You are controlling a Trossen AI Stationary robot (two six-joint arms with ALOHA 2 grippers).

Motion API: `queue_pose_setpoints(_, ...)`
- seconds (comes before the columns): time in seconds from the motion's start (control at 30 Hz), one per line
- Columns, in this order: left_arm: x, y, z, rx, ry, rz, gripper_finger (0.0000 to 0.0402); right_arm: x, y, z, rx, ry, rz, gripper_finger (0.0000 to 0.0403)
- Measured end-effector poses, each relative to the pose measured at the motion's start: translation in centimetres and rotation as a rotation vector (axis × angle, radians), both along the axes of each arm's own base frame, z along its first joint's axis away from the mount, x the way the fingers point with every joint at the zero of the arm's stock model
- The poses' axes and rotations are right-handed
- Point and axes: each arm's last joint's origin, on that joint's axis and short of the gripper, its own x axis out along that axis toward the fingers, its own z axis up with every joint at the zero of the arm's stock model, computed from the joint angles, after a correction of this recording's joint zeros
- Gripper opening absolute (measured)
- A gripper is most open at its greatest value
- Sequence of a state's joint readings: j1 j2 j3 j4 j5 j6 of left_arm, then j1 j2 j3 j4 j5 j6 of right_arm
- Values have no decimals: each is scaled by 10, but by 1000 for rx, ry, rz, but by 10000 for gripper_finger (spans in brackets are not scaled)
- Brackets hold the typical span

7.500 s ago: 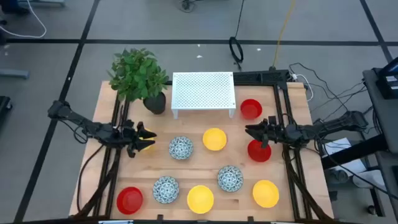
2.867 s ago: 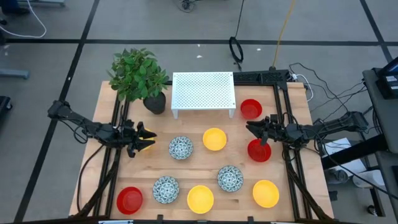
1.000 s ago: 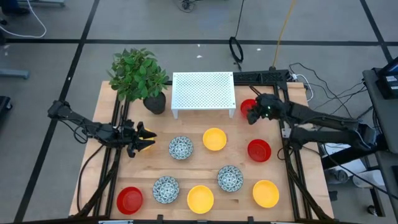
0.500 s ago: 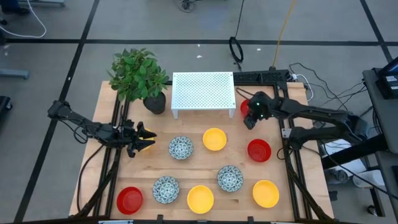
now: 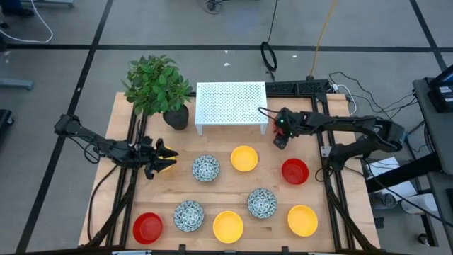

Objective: Pick & Place Mini bowls
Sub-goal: Put the red bowl on the shelf

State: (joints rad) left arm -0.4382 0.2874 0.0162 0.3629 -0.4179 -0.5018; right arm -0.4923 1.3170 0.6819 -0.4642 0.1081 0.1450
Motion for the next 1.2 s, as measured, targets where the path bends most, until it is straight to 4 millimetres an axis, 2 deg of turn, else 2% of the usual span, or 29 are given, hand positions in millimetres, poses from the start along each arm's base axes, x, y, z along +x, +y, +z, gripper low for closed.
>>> queue_pose_setpoints(0.1, 0, 0, 0, 0, 0, -1, 207, 2, -1, -6, 12, 22, 1, 221)
queue_pose_setpoints(0.2, 0, 0, 0, 0, 1, -1, 207, 2, 0, -7, 19, 31, 5, 189)
queue_pose_setpoints(0.27, 0, 0, 0, 0, 0, 0, 207, 0, 3, -6, 27, 44, 14, 150)
queue_pose_setpoints(0.4, 0, 0, 0, 0, 0, 0, 207, -9, 9, -2, 61, 105, 22, 35)
queue_pose_setpoints(0.43, 0, 0, 0, 0, 1, -1, 207, -12, 10, -1, 67, 123, 21, 18)
queue_pose_setpoints(0.53, 0, 0, 0, 0, 0, 0, 207, -20, 14, 5, 75, 137, 16, 9)
queue_pose_setpoints(0.63, 0, 0, 0, 0, 0, 0, 207, -22, 15, 18, 35, 56, 17, 3)
queue_pose_setpoints(0.73, 0, 0, 0, 0, 0, -1, 207, -25, 17, 36, 14, -18, -23, 2)
queue_pose_setpoints(0.93, 0, 0, 0, 0, 1, 0, 207, -21, 14, 93, -89, -198, -62, 1)
queue_pose_setpoints(1.1, 0, 0, 0, 0, 0, 0, 207, -6, 6, 153, -209, -334, 13, 1)
queue_pose_setpoints(1.2, 0, 0, 0, 0, 0, 0, 207, 9, -2, 178, -247, -368, 41, 1)
